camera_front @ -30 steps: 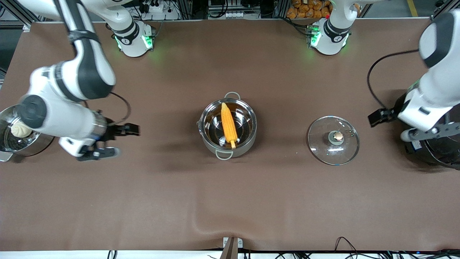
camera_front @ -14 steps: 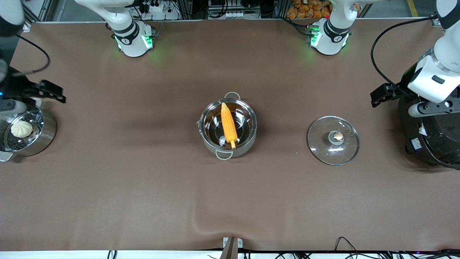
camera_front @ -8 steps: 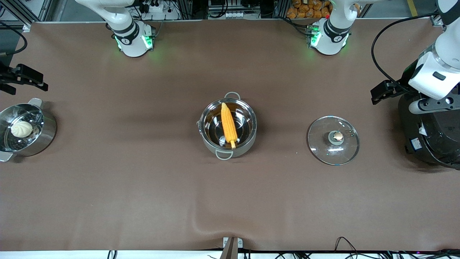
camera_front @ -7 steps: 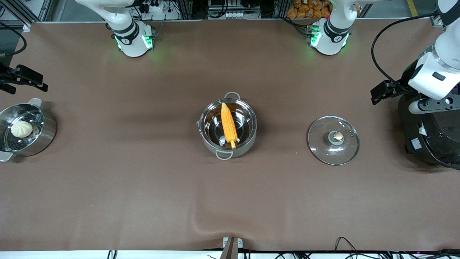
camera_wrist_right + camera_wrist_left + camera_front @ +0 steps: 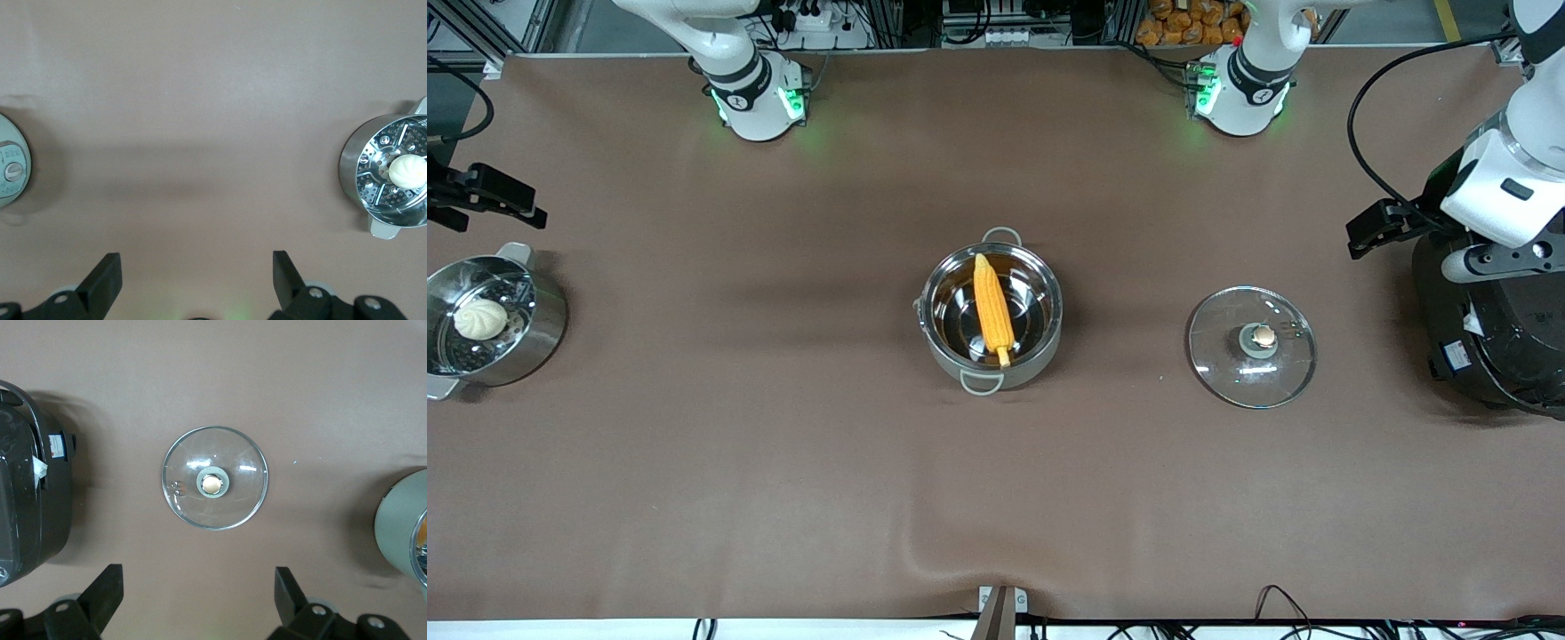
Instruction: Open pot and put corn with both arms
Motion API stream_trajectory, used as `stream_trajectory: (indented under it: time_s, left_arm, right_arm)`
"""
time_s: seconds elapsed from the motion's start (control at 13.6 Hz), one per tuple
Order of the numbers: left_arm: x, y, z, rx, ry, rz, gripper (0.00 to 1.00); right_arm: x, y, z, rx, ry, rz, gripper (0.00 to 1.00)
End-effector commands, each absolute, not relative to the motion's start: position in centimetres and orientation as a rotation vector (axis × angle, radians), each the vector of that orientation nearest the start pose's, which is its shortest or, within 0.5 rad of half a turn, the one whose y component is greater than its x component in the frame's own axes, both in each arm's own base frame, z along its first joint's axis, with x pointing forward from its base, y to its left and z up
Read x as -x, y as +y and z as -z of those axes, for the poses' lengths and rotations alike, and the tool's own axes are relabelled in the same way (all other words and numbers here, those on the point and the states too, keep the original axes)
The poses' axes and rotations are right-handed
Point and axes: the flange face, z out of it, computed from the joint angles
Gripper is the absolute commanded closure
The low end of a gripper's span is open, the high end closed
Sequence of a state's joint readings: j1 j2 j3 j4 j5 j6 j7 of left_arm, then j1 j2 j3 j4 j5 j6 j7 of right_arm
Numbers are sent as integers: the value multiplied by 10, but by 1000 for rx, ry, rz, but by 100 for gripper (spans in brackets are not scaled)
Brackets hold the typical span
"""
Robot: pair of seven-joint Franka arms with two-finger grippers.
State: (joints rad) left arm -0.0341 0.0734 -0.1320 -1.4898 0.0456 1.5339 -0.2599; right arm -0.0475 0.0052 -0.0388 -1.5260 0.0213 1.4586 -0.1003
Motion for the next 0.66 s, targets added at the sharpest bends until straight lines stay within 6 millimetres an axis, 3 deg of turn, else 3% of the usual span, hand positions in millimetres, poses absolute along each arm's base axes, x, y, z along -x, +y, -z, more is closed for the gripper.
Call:
stream_trajectory:
  time_s: [0.0, 0.59]
  left_arm:
    - [-564, -86, -625, 3121, -133, -35, 0]
    - [-562, -86, -627, 3121, -133, -28, 0]
  right_arm:
    - [-544, -46, -637, 3105, 6, -110, 0]
    - [-544, -46, -634, 3101, -6, -124, 0]
